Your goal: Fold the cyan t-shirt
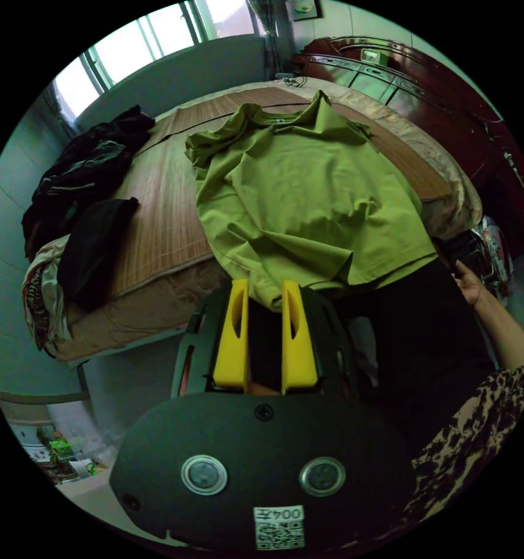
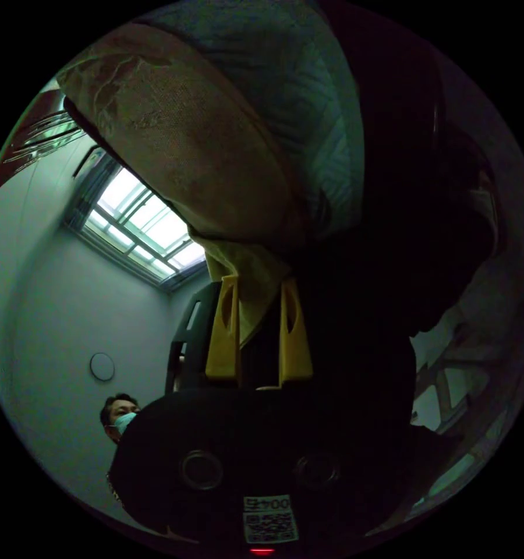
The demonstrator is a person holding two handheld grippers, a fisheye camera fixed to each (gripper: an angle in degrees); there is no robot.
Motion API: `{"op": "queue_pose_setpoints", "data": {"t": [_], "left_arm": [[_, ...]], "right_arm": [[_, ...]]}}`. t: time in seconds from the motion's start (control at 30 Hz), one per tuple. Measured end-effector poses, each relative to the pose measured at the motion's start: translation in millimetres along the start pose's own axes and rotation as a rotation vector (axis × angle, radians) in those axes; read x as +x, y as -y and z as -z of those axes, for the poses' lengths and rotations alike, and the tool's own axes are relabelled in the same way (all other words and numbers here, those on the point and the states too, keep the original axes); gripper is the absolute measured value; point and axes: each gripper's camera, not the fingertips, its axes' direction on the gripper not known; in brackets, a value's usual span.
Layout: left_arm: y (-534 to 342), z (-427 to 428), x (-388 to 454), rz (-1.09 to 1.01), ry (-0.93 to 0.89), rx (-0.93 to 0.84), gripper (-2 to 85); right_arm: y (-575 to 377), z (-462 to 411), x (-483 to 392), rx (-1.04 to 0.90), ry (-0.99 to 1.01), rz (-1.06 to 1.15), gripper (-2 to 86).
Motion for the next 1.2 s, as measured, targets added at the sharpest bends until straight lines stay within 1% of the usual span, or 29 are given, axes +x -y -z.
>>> {"op": "queue_pose_setpoints", "data": {"t": [0.07,0.13,0.2,0.27,0.33,0.37,0.43,0.47,0.53,0.6,0.7,0.8,0.9,1.0,1.07,1.1,1.17,1.2], "left_arm": [[-2.7,-3.4,-7.5,0.007,0.006,-0.021,9.5],[-4.5,-5.6,-14.2,0.016,0.0,-0.028,9.1],[-6.1,-6.6,-21.8,0.026,0.002,-0.027,7.4],[-7.9,-4.1,-34.2,0.038,0.029,-0.011,3.9],[-8.6,2.4,-48.4,0.052,-0.003,0.018,2.9],[-9.3,9.3,-60.7,0.075,-0.022,0.049,2.5],[-10.7,20.7,-82.3,0.116,-0.048,0.095,2.1],[-12.7,28.5,-99.8,0.156,-0.077,0.126,1.9],[-17.4,38.3,-128.3,0.218,-0.148,0.158,1.7],[-25.7,44.2,-157.0,0.282,-0.241,0.18,1.5],[-55.0,46.4,-205.4,0.384,-0.385,0.21,1.4],[-78.1,36.1,-226.5,0.438,-0.467,0.194,1.5],[-105.8,5.0,-235.4,0.454,-0.533,0.154,1.9],[-111.1,-17.9,-231.7,0.431,-0.447,0.095,2.3],[-107.5,-31.4,-233.7,0.414,-0.327,0.044,2.7],[-105.3,-32.0,-235.4,0.408,-0.292,0.038,2.8],[-89.5,-26.1,-245.4,0.37,-0.157,0.054,3.5],[-83.4,-23.6,-248.2,0.357,-0.127,0.069,3.8]], "right_arm": [[-9.2,0.7,-1.6,0.019,0.016,0.017,3.1],[-24.8,0.7,-11.9,0.055,-0.038,0.054,0.6],[-38.8,-0.6,-25.6,0.084,-0.065,0.101,0.0],[-55.0,-3.7,-46.1,0.112,-0.096,0.174,-0.3],[-77.4,-15.4,-86.3,0.105,-0.2,0.321,-0.5],[-83.2,-19.7,-97.7,0.099,-0.236,0.361,-0.5],[-107.5,-40.4,-144.4,0.066,-0.396,0.523,-0.5],[-114.2,-45.8,-155.6,0.062,-0.438,0.561,-0.5],[-141.4,-66.8,-194.1,0.049,-0.586,0.688,-0.5],[-160.5,-79.2,-212.8,0.047,-0.67,0.721,-0.5],[-187.4,-86.2,-225.0,0.048,-0.689,0.689,-0.5],[-214.1,-85.4,-219.5,0.068,-0.721,0.63,-0.4],[-232.6,-86.9,-196.9,0.081,-0.791,0.531,-0.1],[-243.0,-97.7,-172.0,0.066,-0.834,0.426,0.8],[-247.9,-105.0,-163.6,0.073,-0.857,0.352,1.9],[-252.5,-109.5,-164.8,0.102,-0.892,0.313,2.9],[-260.0,-119.3,-177.7,0.139,-0.979,0.308,3.7],[-264.7,-128.7,-192.2,0.171,-1.073,0.333,4.1]]}}
